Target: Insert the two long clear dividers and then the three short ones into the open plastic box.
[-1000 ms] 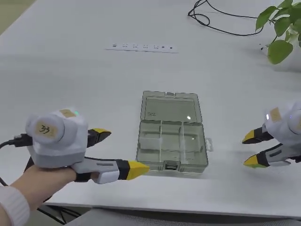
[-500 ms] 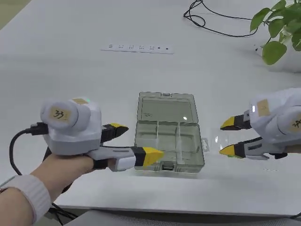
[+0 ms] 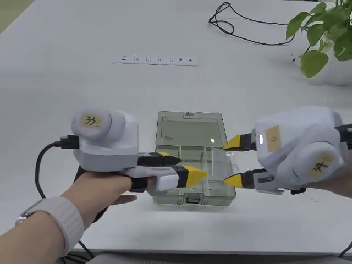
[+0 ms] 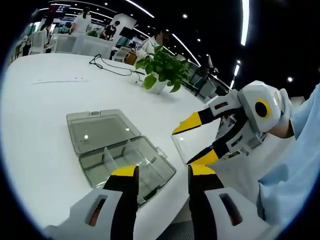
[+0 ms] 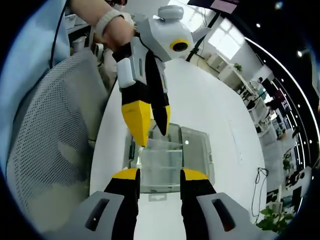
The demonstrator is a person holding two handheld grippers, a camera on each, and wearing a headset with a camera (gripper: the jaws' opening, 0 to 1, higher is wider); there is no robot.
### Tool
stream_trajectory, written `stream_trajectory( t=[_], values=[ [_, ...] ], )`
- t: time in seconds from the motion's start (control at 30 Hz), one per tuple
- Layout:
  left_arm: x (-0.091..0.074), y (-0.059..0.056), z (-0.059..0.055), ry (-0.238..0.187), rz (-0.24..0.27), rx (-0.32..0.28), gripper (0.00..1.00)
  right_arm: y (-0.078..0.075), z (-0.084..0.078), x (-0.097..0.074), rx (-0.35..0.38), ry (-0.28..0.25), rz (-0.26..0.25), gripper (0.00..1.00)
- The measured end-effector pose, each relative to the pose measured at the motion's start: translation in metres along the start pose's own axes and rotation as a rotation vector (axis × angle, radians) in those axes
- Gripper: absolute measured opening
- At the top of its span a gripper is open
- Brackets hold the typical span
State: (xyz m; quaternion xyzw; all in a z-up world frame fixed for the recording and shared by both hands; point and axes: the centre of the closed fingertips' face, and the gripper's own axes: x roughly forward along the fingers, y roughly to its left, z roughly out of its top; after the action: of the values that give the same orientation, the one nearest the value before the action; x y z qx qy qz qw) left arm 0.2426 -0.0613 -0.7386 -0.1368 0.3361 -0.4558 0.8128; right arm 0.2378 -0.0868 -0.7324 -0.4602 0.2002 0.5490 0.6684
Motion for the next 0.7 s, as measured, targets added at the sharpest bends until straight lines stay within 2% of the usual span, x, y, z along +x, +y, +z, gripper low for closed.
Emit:
stream_trajectory(
  t=[0.1,0.23,0.3,0.4,0.53,0.7],
  values=[
    [0.003,-0.005,0.000,-0.002,-0.020,-0.015,0.30,-0.001,0.006,0.001,-0.023,0.000,-0.016,0.32],
    [0.005,-0.009,0.000,-0.006,-0.043,-0.039,0.22,-0.001,0.010,0.002,-0.106,0.030,-0.041,0.32],
    [0.005,-0.013,-0.001,-0.005,-0.060,-0.049,0.13,0.001,0.011,0.002,-0.107,0.033,-0.043,0.32],
    [0.005,-0.017,-0.001,-0.016,-0.076,-0.077,0.06,0.001,0.012,0.003,-0.120,0.040,-0.048,0.32],
    [0.004,-0.023,-0.001,-0.021,-0.100,-0.105,0.00,0.001,0.013,0.003,-0.116,0.043,-0.050,0.32],
    [0.003,-0.025,-0.001,-0.026,-0.110,-0.133,0.00,0.002,0.014,0.002,-0.116,0.043,-0.052,0.32]
  ],
)
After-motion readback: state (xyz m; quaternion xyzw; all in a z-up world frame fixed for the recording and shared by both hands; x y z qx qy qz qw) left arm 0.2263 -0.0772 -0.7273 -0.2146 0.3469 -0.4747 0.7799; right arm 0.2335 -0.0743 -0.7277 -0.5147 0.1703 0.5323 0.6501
